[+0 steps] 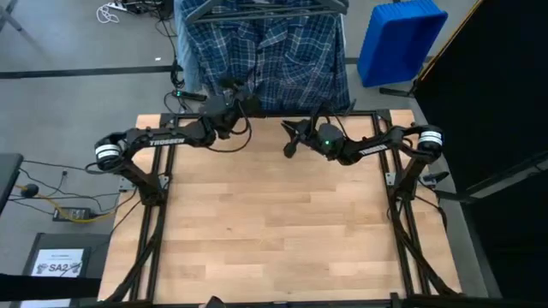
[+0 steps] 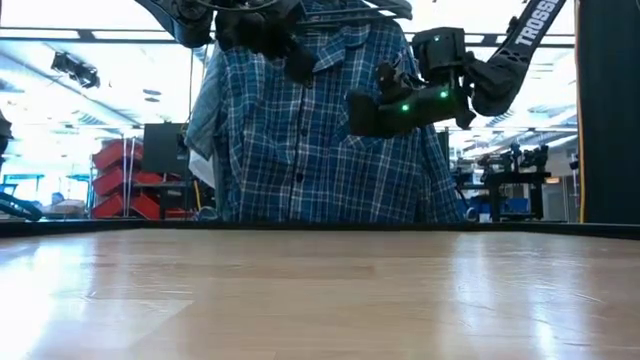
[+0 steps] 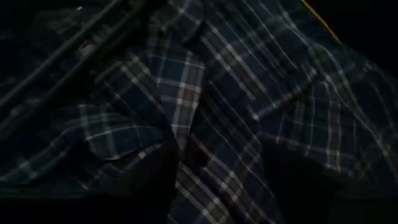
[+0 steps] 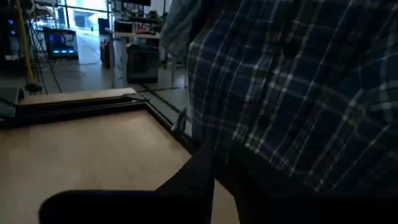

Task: Hang clothes
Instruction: Unhang the black hanger from the hanging rack

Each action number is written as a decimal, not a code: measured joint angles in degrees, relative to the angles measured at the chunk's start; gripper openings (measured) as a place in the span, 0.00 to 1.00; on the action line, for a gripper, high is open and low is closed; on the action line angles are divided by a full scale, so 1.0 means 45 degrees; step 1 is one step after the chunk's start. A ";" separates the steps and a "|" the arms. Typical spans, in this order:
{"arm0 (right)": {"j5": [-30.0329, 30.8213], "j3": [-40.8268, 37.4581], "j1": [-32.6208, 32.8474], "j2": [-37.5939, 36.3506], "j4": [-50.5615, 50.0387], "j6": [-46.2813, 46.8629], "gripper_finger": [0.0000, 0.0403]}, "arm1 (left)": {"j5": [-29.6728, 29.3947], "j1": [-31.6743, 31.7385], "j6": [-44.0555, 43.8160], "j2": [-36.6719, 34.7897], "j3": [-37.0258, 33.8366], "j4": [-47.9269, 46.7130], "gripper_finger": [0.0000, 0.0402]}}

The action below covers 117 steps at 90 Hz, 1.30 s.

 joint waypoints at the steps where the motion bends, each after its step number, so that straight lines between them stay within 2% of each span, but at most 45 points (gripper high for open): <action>1: 0.0000 0.0000 0.0016 -0.0010 0.0016 0.0003 0.05 | -0.0012 0.0000 -0.0026 0.0002 0.0025 0.0012 0.53; 19: 0.0011 -0.0005 0.0447 -0.0821 0.0123 0.0001 0.06 | -0.0483 -0.0338 0.1171 -0.0055 0.1068 -0.0319 0.53; 33: 0.0019 -0.0005 0.0992 -0.2207 0.0090 0.0008 0.08 | -0.0391 -0.0381 0.1032 -0.0053 0.1833 -0.1532 0.53; 51: 0.0024 -0.0005 0.1436 -0.3487 -0.0550 -0.0409 0.12 | 0.0325 0.0343 0.3859 -0.0041 0.3480 -0.1413 0.53; 61: 0.0024 -0.0005 0.1442 -0.3603 -0.0716 -0.0412 0.12 | 0.0551 0.0811 0.4455 -0.0046 0.4840 -0.2677 0.53; 73: 0.0029 -0.0005 0.1283 -0.3470 -0.0975 -0.0190 0.11 | 0.1623 0.1360 0.3865 -0.0046 0.5951 -0.4646 0.53; 96: 0.0076 -0.0005 0.0786 -0.3470 -0.1562 0.0801 0.11 | 0.3682 0.2423 0.4574 0.0403 0.6148 -0.4994 0.53; 117: 0.0055 -0.0005 0.0592 -0.3470 -0.1706 0.1299 0.12 | 0.4016 0.3158 0.6022 0.1158 0.6148 -0.4149 0.53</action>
